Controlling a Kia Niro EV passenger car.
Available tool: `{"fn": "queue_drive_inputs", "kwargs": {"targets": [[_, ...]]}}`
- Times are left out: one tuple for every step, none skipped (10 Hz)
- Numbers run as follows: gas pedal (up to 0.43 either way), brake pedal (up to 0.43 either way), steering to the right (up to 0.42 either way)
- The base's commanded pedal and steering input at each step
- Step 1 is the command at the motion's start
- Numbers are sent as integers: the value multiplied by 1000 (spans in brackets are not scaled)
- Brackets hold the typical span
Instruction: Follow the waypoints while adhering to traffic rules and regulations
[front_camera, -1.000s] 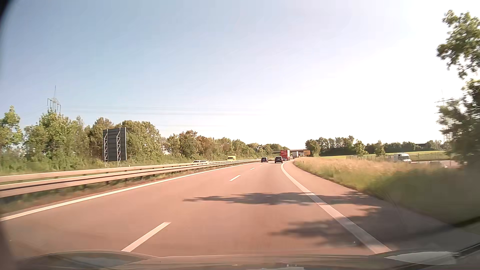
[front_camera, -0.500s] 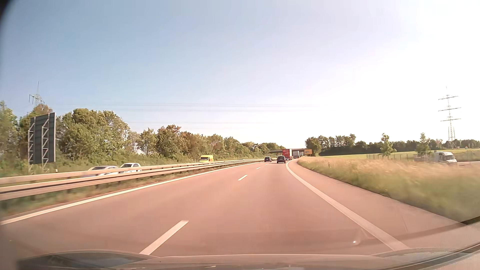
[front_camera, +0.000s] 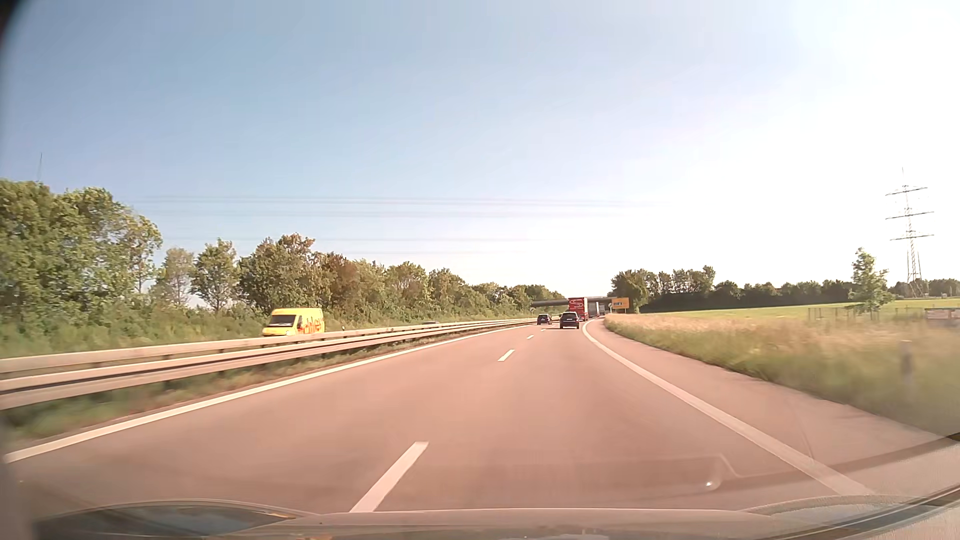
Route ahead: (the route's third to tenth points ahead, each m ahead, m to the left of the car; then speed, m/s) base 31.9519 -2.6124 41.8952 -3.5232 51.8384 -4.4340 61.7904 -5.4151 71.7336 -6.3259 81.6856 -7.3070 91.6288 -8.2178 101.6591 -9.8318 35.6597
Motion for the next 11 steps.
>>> {"fn": "queue_drive_inputs", "kwargs": {"targets": [[370,12,11],[370,12,11],[370,12,11],[370,12,11],[370,12,11],[370,12,12],[370,12,12],[370,12,12],[370,12,12],[370,12,12],[370,12,14]]}}
